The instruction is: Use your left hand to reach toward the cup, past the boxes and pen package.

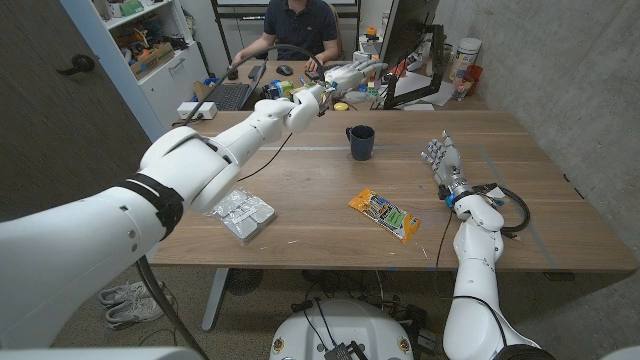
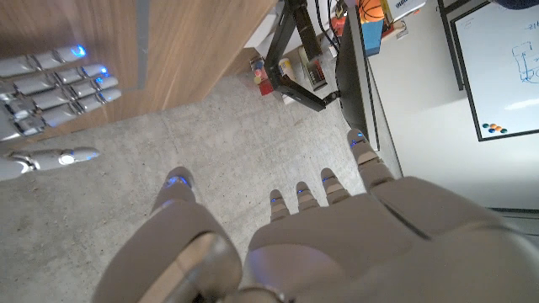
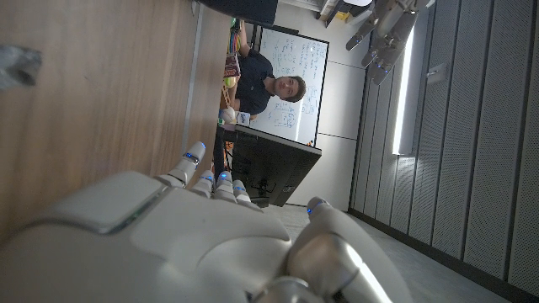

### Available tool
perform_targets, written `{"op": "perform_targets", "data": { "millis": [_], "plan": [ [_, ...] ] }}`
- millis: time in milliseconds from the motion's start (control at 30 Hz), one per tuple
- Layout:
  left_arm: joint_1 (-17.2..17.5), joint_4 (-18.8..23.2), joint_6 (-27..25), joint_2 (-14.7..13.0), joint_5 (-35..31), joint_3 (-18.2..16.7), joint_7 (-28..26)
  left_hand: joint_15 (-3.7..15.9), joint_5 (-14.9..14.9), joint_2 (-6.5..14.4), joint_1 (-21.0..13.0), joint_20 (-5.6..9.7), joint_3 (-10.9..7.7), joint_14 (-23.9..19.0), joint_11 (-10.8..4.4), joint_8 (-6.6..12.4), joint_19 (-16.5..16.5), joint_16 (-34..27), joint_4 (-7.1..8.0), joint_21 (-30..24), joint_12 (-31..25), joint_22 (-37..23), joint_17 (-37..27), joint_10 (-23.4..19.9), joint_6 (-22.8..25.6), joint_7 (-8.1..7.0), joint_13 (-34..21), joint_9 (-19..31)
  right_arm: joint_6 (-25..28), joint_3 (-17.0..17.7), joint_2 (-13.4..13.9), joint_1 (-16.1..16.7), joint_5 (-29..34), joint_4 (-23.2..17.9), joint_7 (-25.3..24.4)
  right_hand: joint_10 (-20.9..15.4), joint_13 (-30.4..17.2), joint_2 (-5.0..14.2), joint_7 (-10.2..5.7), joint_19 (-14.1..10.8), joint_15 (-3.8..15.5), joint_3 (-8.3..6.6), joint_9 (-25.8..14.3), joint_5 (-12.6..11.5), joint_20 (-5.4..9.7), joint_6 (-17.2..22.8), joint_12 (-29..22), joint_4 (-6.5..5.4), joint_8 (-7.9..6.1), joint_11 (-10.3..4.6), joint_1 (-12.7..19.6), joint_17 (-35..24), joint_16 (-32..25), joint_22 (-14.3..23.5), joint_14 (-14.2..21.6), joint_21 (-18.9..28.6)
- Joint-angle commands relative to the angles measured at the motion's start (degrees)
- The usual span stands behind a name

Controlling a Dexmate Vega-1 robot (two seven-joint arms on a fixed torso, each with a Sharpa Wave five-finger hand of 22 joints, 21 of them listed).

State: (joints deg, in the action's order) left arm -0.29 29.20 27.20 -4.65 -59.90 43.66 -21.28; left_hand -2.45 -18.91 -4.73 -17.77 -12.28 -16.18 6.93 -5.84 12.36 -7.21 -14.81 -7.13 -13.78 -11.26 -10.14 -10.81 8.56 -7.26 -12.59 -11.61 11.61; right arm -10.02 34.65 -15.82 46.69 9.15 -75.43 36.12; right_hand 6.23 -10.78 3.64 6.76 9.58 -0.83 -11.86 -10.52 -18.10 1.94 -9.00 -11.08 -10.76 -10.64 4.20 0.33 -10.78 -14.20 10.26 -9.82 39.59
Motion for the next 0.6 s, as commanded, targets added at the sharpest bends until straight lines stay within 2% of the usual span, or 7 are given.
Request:
{"op": "perform_targets", "data": {
  "millis": [33,467,600],
  "plan": [
    [-3.60,-9.20,-0.48,4.61,-0.61,4.91,5.90,0.00,-0.38,-0.02,-0.72,-0.12,-0.07,0.78,0.08,0.37,0.21,0.17,-0.35,0.16,0.17,-0.15,-0.23,0.58,0.17,-0.13,-0.17,0.16,-0.31,0.09,-0.55,-0.19,0.31,0.33,-0.61,-0.36,-0.24,5.78,0.06,1.00,-0.31,0.18,-0.24,-0.52,-0.35,0.37,-0.21,0.05,-0.62,0.09,-0.26,-0.08,-0.24,0.28,-1.79,-0.38],
    [-3.93,-9.35,-4.57,4.90,3.90,12.46,12.49,0.00,-0.66,-0.17,-1.57,0.04,-0.09,0.20,0.33,0.19,-0.29,0.05,-0.78,0.36,-0.05,-0.19,-0.26,0.37,-0.37,-0.13,-0.26,0.17,-1.60,-0.11,-0.70,-0.36,0.31,1.22,-0.89,-0.58,-0.23,5.77,-0.02,0.84,-0.34,0.49,-0.24,-0.64,-0.47,0.56,-0.17,0.10,-0.55,0.07,-0.20,-0.03,-0.17,0.26,-1.52,-0.69],
    [-4.11,-9.29,-5.41,4.74,5.63,14.65,13.53,0.58,-1.00,-0.09,-2.73,0.09,-0.26,-0.96,0.13,0.27,-1.73,-0.24,-1.19,0.30,-0.67,-0.23,-0.27,-1.04,-0.48,-0.13,-0.36,0.29,-1.55,-0.15,-0.80,-0.37,0.29,1.16,-0.98,-0.56,-0.23,5.76,-0.05,0.83,-0.38,0.53,-0.23,-0.66,-0.53,0.56,-0.14,0.10,-0.53,0.01,-0.19,-0.02,-0.14,0.25,-1.54,-0.74]
  ]
}}
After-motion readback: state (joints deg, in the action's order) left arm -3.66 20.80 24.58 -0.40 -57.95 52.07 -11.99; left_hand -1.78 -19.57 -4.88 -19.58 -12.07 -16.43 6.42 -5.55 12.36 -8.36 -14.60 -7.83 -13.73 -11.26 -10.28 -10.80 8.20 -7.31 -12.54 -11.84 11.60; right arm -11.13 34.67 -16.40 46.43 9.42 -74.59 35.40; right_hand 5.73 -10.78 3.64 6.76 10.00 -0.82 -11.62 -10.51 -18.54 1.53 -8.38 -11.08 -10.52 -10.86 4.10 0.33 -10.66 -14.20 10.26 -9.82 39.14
